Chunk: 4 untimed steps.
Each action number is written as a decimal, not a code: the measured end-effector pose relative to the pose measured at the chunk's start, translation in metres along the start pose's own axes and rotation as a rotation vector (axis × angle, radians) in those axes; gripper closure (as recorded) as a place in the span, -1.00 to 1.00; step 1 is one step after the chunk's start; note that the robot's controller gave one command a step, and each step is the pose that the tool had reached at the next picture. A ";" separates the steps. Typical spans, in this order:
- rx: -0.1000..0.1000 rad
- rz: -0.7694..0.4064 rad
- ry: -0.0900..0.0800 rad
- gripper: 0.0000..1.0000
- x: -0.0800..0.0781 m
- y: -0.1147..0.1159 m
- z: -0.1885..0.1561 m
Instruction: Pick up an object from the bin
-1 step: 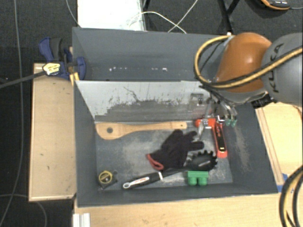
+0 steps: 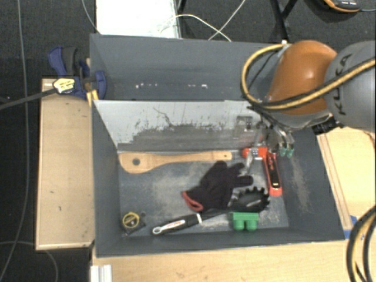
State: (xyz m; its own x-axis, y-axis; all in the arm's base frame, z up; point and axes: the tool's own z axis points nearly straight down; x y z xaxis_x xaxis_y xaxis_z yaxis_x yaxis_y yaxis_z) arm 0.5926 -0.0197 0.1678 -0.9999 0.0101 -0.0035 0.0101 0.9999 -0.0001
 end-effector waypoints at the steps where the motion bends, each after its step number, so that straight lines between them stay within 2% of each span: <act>1: -0.002 0.011 0.005 -1.00 0.003 0.029 0.082; 2: -0.001 0.018 -0.002 -1.00 0.002 0.027 0.075; 3: -0.001 -0.421 -0.001 -1.00 0.051 0.046 0.051; 4: 0.000 0.026 -0.002 1.00 0.046 0.042 0.096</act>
Offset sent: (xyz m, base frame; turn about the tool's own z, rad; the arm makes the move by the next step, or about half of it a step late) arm -0.0016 0.0238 -0.0696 0.0383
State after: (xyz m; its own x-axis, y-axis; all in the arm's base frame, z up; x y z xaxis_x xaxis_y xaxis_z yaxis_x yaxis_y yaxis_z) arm 0.5472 0.0228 0.0714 -0.9993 0.0360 -0.0050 0.0360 0.9994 0.0005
